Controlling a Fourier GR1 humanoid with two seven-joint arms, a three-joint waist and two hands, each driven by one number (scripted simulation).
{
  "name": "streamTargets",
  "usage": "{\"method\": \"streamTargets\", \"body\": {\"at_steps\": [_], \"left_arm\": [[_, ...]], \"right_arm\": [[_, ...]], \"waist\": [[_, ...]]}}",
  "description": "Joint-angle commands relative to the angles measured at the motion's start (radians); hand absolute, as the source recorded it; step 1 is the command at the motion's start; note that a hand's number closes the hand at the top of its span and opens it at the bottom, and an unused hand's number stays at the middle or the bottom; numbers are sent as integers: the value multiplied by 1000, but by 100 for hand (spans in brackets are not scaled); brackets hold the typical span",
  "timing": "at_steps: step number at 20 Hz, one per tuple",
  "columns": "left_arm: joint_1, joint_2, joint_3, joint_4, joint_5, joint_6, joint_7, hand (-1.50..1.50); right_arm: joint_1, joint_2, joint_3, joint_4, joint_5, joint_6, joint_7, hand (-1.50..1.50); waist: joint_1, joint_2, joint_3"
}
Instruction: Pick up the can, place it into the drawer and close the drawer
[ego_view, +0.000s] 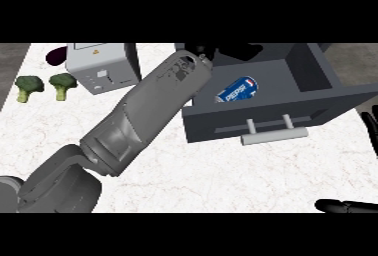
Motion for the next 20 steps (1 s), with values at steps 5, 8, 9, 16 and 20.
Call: {"method": "streamTargets", "body": {"at_steps": [5, 8, 9, 16, 20], "left_arm": [[-10, 0, -33, 5, 38, 67, -5, -150], [68, 0, -36, -31, 68, 68, -60, -150], [36, 0, -27, -8, 76, 82, -40, -150], [50, 0, 5, -27, 138, 89, -83, -150], [52, 0, 17, -32, 175, 71, -113, -150]], "right_arm": [[-6, -2, 11, -5, -4, 8, 0, -150], [-35, -10, -10, -37, -13, -20, 42, -150], [18, -9, 3, -50, 22, -1, 4, -150], [18, -67, 63, -131, 229, 3, -69, -150], [-61, -114, 80, -136, 294, 1, -64, -150]], "waist": [[-5, 0, 0], [12, -2, -1], [-2, -1, -1], [5, 0, -2], [17, 5, -2]]}}
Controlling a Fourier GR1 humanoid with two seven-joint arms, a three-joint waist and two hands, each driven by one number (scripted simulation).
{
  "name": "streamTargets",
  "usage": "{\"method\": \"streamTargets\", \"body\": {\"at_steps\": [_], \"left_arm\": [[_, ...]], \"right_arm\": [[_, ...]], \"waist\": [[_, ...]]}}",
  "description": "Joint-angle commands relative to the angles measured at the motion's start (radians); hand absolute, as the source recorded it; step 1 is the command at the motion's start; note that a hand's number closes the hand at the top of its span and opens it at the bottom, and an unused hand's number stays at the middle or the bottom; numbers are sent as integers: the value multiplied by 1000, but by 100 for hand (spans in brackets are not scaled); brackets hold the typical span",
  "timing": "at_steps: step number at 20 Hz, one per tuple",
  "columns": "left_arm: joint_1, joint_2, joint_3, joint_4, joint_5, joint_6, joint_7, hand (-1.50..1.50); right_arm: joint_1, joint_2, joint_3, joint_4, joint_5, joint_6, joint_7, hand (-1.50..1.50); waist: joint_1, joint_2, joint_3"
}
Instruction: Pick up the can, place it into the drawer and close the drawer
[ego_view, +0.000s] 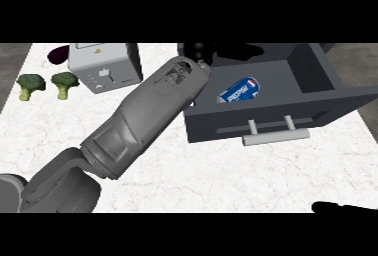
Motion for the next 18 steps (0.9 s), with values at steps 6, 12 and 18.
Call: {"method": "streamTargets", "body": {"at_steps": [6, 12, 18], "left_arm": [[7, 0, -1, -67, 69, 48, -50, -150], [-37, 0, 5, -37, 60, 35, -35, -150], [-61, 25, 43, -14, 57, -8, -20, -150]], "right_arm": [[-17, -63, 104, -13, 283, -13, -59, -150], [-52, -115, 192, 70, 544, -46, -52, -150], [-158, -105, 279, 284, 737, -129, -92, -150]], "waist": [[41, -12, -1], [85, -20, -1], [111, -21, -1]]}}
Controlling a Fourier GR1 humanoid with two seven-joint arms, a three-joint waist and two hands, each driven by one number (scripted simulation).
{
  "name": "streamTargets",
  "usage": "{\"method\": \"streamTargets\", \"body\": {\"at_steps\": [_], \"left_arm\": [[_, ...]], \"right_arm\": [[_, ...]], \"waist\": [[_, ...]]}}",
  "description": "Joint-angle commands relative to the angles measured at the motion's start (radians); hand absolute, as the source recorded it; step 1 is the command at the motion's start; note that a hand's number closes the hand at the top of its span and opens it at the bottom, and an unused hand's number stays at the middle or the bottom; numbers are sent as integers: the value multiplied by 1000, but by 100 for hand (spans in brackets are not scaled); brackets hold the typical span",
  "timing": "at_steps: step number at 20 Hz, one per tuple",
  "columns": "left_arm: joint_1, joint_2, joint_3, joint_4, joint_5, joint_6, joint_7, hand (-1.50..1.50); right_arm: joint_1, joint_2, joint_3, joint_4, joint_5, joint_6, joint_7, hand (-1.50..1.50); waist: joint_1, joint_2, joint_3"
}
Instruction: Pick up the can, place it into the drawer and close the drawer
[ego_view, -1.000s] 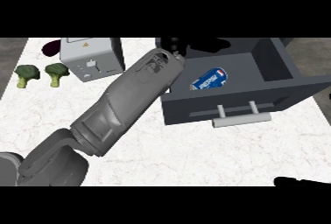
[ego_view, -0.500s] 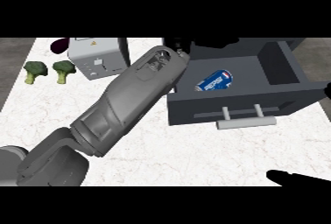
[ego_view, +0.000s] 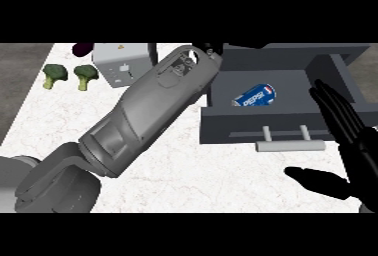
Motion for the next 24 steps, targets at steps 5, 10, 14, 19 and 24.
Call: {"method": "streamTargets", "body": {"at_steps": [5, 10, 14, 19, 24], "left_arm": [[44, 20, 5, -59, -37, 16, 41, -150], [39, 97, -1, -157, -73, 10, 143, -150], [124, 197, -15, -288, -100, -10, 211, -150], [164, 250, -38, -418, -125, 24, 279, -150], [244, 321, -57, -538, -138, -3, 321, -150]], "right_arm": [[-56, 11, 84, 309, 272, -156, -36, -150], [-114, 100, 56, 509, 276, -342, -91, -150], [-195, 90, 6, 613, 279, -342, -75, -150], [-269, 113, -21, 832, 341, -477, -104, -150], [-366, 103, -58, 976, 378, -529, -105, -150]], "waist": [[43, -12, 0], [46, -13, 1], [54, -16, 0], [78, -15, 0], [94, -14, 0]]}}
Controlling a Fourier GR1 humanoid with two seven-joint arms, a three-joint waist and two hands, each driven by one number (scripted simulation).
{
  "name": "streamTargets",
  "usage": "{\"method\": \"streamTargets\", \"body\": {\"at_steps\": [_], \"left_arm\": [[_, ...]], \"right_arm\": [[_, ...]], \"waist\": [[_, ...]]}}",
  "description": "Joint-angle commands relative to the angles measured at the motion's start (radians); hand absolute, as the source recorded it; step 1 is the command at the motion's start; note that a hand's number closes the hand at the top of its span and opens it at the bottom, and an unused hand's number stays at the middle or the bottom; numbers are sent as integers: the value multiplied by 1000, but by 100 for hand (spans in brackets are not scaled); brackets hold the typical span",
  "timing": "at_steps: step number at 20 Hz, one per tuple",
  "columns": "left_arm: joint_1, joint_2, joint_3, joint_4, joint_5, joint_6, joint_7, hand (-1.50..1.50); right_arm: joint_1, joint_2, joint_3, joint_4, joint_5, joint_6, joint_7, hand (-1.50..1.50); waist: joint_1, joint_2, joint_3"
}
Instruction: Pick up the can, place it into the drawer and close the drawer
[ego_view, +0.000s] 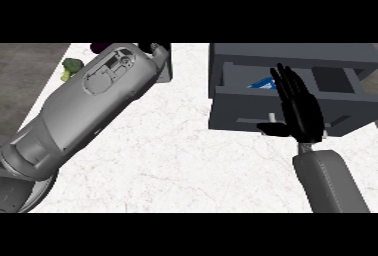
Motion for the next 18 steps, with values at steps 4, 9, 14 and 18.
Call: {"method": "streamTargets", "body": {"at_steps": [4, 9, 14, 18], "left_arm": [[40, 111, 20, -87, -17, -41, 54, -150], [148, 155, 13, -204, -31, -21, 75, -150], [210, 135, -14, -259, -67, 20, 90, -150], [254, 171, 8, -302, -60, -28, 80, -150]], "right_arm": [[-123, 29, -49, 300, 54, -132, 0, -150], [-244, 29, -110, 428, 57, -234, 2, -150], [-377, 12, -140, 593, 88, -295, -2, -150], [-514, -23, -197, 720, 70, -319, 2, -150]], "waist": [[2, 27, 21], [11, 26, 21], [15, 33, 21], [28, 45, 22]]}}
